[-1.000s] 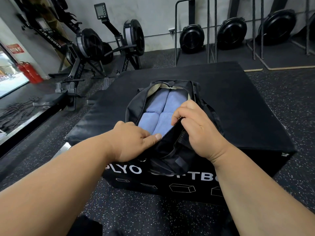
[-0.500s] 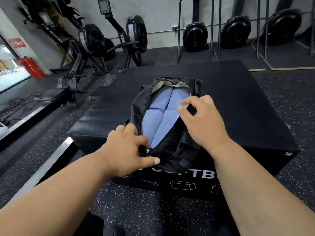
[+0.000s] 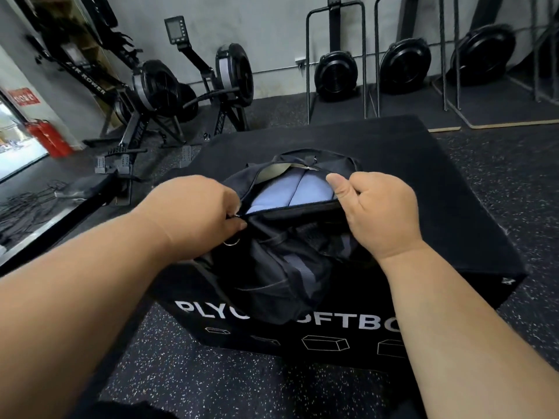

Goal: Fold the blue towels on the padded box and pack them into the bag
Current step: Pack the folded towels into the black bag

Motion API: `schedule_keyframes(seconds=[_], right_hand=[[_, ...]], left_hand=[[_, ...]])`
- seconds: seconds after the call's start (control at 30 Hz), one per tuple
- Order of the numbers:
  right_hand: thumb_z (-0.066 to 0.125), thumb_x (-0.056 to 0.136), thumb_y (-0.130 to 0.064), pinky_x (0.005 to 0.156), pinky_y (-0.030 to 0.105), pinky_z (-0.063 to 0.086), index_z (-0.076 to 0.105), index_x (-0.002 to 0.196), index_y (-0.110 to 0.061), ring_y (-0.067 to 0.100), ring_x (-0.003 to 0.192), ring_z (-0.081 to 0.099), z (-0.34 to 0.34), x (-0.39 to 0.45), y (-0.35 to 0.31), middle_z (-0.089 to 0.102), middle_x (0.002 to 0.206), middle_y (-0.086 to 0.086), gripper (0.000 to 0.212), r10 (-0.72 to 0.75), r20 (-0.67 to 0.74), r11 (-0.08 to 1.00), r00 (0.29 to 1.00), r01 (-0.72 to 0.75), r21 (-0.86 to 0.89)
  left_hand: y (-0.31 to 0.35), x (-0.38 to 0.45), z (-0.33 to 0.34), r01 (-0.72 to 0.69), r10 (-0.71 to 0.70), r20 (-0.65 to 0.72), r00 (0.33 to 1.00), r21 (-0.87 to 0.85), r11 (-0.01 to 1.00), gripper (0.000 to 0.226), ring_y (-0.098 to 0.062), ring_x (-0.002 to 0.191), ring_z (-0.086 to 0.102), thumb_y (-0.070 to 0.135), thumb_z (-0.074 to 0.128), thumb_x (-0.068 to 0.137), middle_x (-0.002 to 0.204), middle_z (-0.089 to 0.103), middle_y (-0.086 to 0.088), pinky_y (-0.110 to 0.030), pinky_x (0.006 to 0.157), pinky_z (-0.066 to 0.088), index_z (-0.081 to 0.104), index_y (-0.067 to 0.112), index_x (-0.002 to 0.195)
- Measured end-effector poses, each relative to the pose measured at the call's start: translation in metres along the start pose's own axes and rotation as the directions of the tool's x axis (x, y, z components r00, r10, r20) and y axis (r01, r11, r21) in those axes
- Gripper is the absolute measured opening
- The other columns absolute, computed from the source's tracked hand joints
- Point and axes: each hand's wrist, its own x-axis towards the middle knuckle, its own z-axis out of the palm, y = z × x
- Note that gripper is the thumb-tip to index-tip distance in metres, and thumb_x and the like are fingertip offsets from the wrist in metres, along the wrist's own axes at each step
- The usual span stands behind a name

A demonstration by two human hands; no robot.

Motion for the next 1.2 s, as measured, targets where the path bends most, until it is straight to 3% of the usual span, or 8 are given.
schedule_keyframes(seconds=[0.2,0.3,0.47,0.67,0.8,1.0,1.1,1.2], right_hand=[[0.044,0.103,-0.065,0.05,0.035,0.031,0.041,0.058,-0.016,0.021,0.052,0.042,-0.006,-0.002,0.005,0.041,0.053,-0.004,0.066,-0.001,-0.079,0.998,0.997,0.006,0.064],[0.04,0.106,-0.063,0.053,0.036,0.029,0.044,0.059,-0.016,0.022,0.056,0.04,-0.012,-0.002,0.006,0.041,0.057,-0.005,0.067,-0.073,-0.127,0.997,0.989,0.077,0.026],[0.063,0.097,-0.05,0.063,0.041,0.037,0.052,0.06,-0.011,0.024,0.067,0.039,-0.019,0.002,0.01,0.046,0.074,0.002,0.055,-0.165,-0.167,0.981,0.972,0.179,0.069],[0.06,0.092,-0.033,0.063,0.036,0.031,0.042,0.065,-0.021,0.019,0.064,0.032,-0.045,0.006,0.002,0.034,0.066,-0.01,0.035,-0.204,-0.169,0.96,0.964,0.231,0.157],[0.061,0.09,-0.034,0.062,0.038,0.033,0.042,0.066,-0.02,0.023,0.063,0.035,-0.056,0.007,0.01,0.038,0.061,-0.009,0.034,-0.171,-0.055,0.976,0.984,0.176,0.128],[0.05,0.088,-0.052,0.068,0.041,0.035,0.041,0.065,-0.022,0.024,0.071,0.038,-0.055,-0.005,0.044,0.04,0.062,-0.006,0.038,0.007,0.162,0.991,0.987,0.015,-0.133],[0.044,0.089,-0.056,0.072,0.041,0.031,0.043,0.065,-0.02,0.024,0.076,0.039,-0.06,-0.004,0.054,0.045,0.065,-0.005,0.043,0.049,0.217,0.988,0.975,-0.016,-0.154],[0.045,0.088,-0.046,0.077,0.041,0.029,0.038,0.065,-0.016,0.021,0.083,0.04,-0.064,-0.001,0.056,0.044,0.066,-0.001,0.038,0.057,0.284,0.998,0.957,-0.063,0.012]], left_hand=[[-0.02,0.042,-0.011,-0.085,0.084,-0.087,0.993,-0.005,0.996,0.037,-0.029,0.073,0.057,0.052,0.063,0.096,0.074,0.06,0.003,-0.037,0.065,0.048,0.052,0.022,0.078],[-0.022,0.066,-0.014,-0.117,0.117,-0.137,0.984,0.004,0.993,0.033,-0.032,0.079,0.061,0.051,0.063,0.097,0.081,0.064,0.001,-0.04,0.069,0.052,0.052,0.025,0.081],[-0.013,0.1,-0.014,-0.169,0.163,-0.225,0.961,-0.012,0.985,0.028,-0.03,0.092,0.065,0.053,0.061,0.098,0.088,0.058,0.009,-0.034,0.066,0.038,0.05,0.03,0.085],[-0.003,0.139,-0.013,-0.196,0.185,-0.316,0.93,-0.003,0.981,0.028,-0.032,0.097,0.065,0.054,0.061,0.098,0.099,0.069,0.002,-0.035,0.068,0.04,0.061,0.027,0.094],[-0.016,0.155,-0.001,-0.121,0.111,-0.209,0.972,-0.035,0.992,0.028,-0.031,0.102,0.066,0.057,0.064,0.095,0.106,0.067,0.002,-0.041,0.081,0.054,0.071,0.03,0.1],[-0.032,0.148,0.031,-0.013,0.016,0.031,0.999,-0.109,0.994,0.039,-0.03,0.112,0.066,0.065,0.065,0.087,0.122,0.061,0.001,-0.042,0.096,0.053,0.067,0.041,0.118],[-0.025,0.141,0.031,-0.047,0.06,0.064,0.996,-0.2,0.979,0.062,-0.034,0.13,0.055,0.069,0.055,0.066,0.142,0.054,-0.003,-0.045,0.113,0.044,0.066,0.045,0.122],[-0.008,0.128,0.027,-0.135,0.151,0.037,0.988,-0.272,0.953,0.063,-0.033,0.147,0.035,0.071,0.046,0.059,0.157,0.045,-0.001,-0.046,0.123,0.029,0.068,0.045,0.112]])
